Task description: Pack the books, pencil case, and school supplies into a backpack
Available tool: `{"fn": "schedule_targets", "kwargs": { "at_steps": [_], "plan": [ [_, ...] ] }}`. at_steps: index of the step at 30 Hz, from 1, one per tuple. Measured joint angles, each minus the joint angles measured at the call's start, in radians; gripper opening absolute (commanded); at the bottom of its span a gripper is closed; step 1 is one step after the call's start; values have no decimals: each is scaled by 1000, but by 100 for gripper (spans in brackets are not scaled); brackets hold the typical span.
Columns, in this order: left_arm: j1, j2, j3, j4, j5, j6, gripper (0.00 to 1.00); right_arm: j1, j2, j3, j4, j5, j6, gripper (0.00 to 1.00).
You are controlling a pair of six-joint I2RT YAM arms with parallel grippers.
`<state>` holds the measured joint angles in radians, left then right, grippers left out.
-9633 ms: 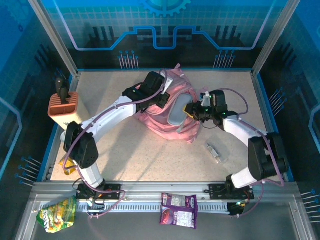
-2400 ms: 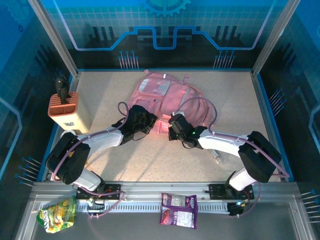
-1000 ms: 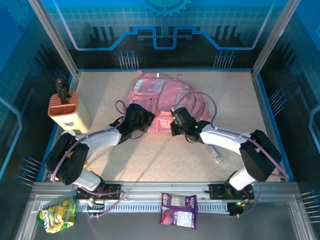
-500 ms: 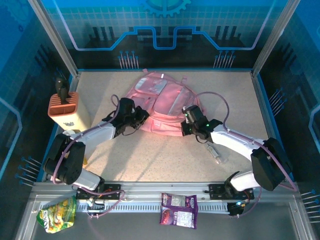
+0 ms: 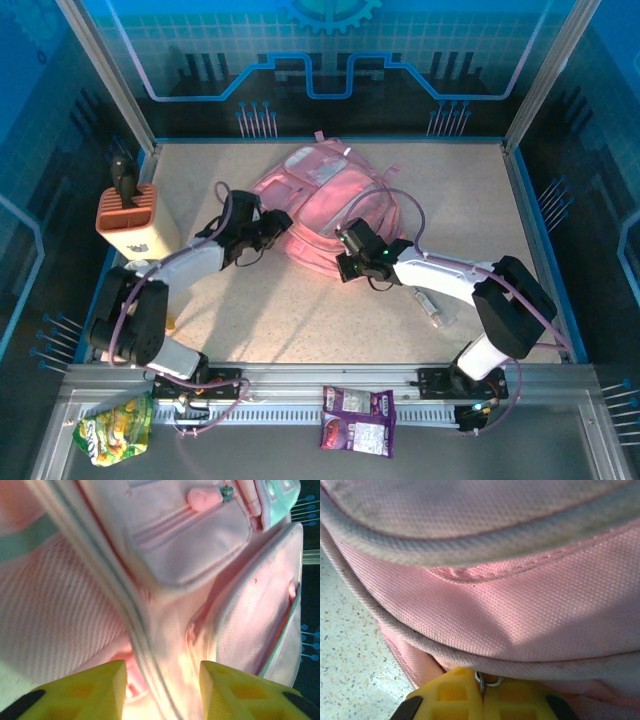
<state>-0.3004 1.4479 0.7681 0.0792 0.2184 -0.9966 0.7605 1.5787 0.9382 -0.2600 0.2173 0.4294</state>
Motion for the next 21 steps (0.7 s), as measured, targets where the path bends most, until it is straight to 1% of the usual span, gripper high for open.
{"fn": "schedule_targets", "kwargs": {
  "at_steps": [3,6,8,11,13,18,20,21],
  "plan": [
    [-45,-81,-98,44,-20,-101,55,0,0,-4,7,-9,9,0],
    [-150,-94,-124,80,-65,-203,56,0,0,-12,18,-16,18,0],
    [-219,-83,-124,121,-92,-271,55,0,0,-16,25,-19,20,0],
    [-288,-51,-124,183,-141,-359,51,0,0,-16,29,-21,26,0],
    [-315,-21,-124,211,-171,-408,46,0,0,-16,29,-24,26,0],
    [-357,67,-103,249,-231,-496,44,0,0,-22,37,-24,26,0],
    [-375,100,-85,265,-262,-527,43,0,0,-23,38,-24,26,0],
    [-382,112,-77,269,-277,-538,40,0,0,-22,39,-24,26,0]
  ]
}}
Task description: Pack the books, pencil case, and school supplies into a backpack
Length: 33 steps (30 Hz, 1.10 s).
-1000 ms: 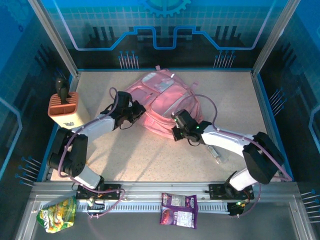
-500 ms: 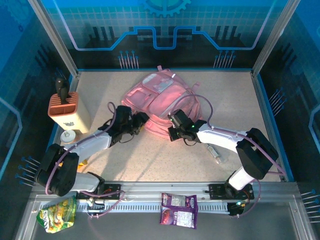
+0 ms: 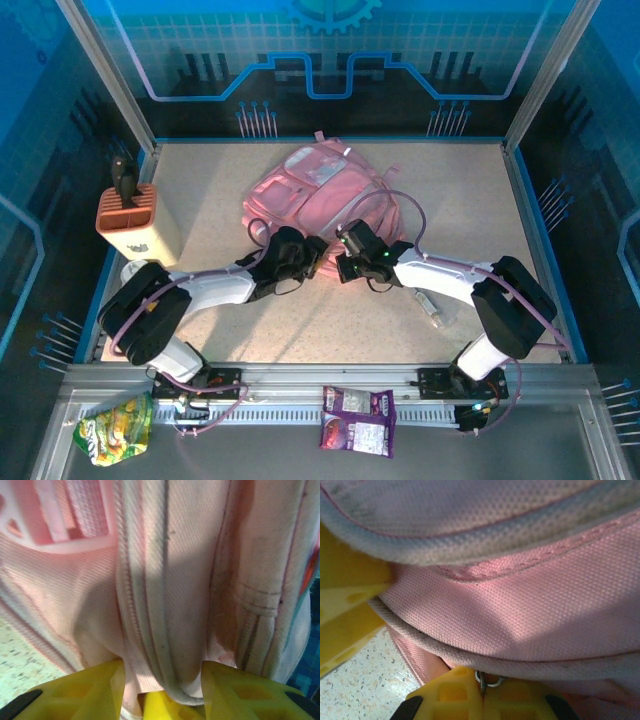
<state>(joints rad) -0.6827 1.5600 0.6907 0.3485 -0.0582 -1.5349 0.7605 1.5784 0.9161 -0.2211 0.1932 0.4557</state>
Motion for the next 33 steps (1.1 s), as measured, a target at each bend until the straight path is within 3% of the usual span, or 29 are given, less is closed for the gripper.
{"fn": "schedule_targets", "kwargs": {
  "at_steps": [7,13,20,26,33],
  "plan": [
    [-18,92,35,83,-53,-69,0,0,-1,0,-4,12,-4,0],
    [-18,53,35,52,-58,-32,0,-12,-48,0,-48,66,-40,0],
    [8,-142,-55,-40,-38,90,0,-133,-144,-4,-92,77,-86,0],
    [109,-228,-60,-140,112,240,0,-167,-146,-3,-88,8,-130,0],
    [253,-235,19,-325,265,470,0,-114,-154,-21,-65,-30,-150,0]
  ]
}}
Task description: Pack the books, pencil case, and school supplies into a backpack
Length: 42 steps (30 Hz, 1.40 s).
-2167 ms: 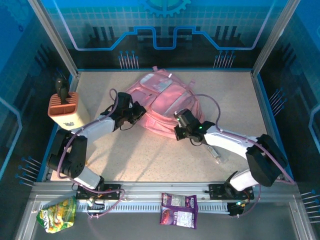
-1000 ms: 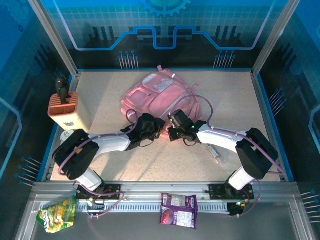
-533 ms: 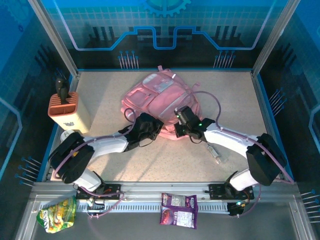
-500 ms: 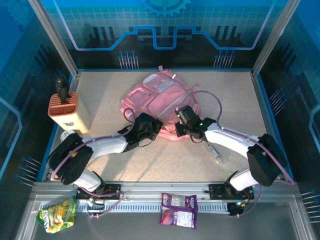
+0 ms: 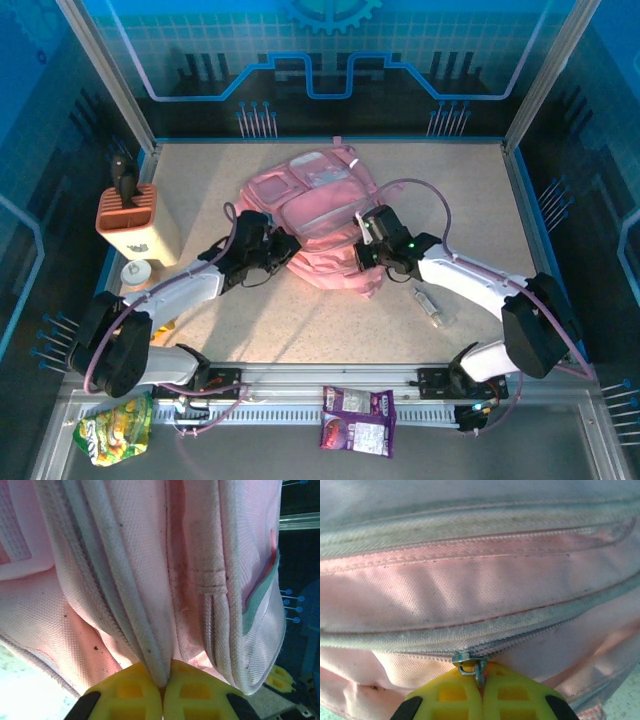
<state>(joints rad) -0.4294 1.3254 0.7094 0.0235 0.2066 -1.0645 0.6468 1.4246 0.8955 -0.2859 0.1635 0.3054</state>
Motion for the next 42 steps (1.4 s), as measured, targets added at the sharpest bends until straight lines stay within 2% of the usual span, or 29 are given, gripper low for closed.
{"fn": "schedule_targets", "kwargs": {
  "at_steps": [6,7,9,13,17,20,25,30,38,40,42],
  "plan": [
    [109,68,75,-124,76,132,2,142,-13,-41,19,54,69,0],
    [130,92,82,-126,86,146,9,169,-7,-41,33,61,95,0],
    [155,135,98,-126,87,159,12,217,22,-30,52,74,138,0],
    [183,159,109,-98,59,152,41,288,133,45,58,97,191,0],
    [186,82,32,-1,33,97,49,308,160,66,67,98,204,0],
    [152,-30,-57,23,-5,24,50,315,160,66,66,100,203,0],
    [21,-133,-153,54,-96,-129,50,315,160,66,65,106,203,0],
    [-92,-131,-159,88,-198,-269,50,315,160,66,61,111,203,0],
    [-218,-54,-158,138,-329,-439,52,315,160,68,59,121,203,0],
    [-245,-26,-153,148,-359,-473,51,315,160,68,58,121,203,0],
    [-259,21,-141,174,-378,-506,45,315,164,68,59,121,203,0]
  ]
}}
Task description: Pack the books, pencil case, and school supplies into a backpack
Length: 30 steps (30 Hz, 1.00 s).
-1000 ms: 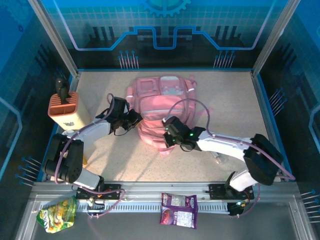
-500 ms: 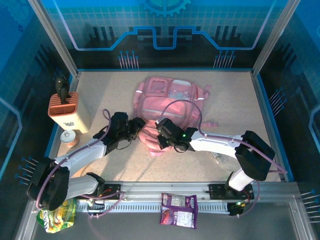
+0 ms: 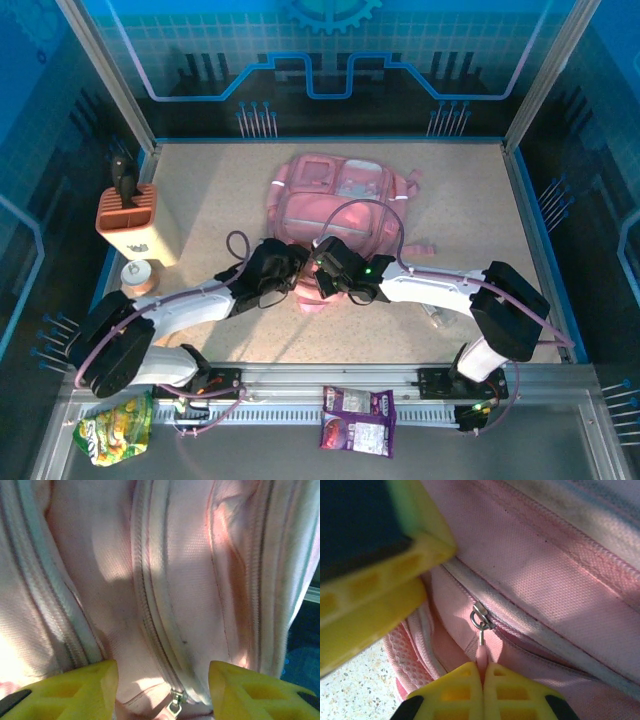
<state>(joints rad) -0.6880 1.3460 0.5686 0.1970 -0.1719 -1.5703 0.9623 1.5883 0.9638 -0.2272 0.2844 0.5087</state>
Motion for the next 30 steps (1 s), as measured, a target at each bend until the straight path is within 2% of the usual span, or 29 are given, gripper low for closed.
{"fn": "schedule_targets", "kwargs": {
  "at_steps": [1,3,9,14,19,24,30],
  "plan": [
    [-3,20,7,12,-7,-11,41,0,3,1,0,0,0,0],
    [-3,61,27,21,-24,-31,25,0,13,5,-2,3,0,0],
    [-18,70,36,38,-94,-33,0,1,12,7,-16,48,-8,0],
    [-13,31,36,26,-102,-18,0,2,-29,5,-42,86,-30,0],
    [32,-53,31,-1,-39,40,0,-8,-95,-32,-7,102,-51,0],
    [138,-140,23,-89,3,135,0,-79,-162,-113,-44,102,-81,0],
    [209,-195,22,-156,66,213,0,-151,-206,-121,-69,104,-126,0]
  ]
}}
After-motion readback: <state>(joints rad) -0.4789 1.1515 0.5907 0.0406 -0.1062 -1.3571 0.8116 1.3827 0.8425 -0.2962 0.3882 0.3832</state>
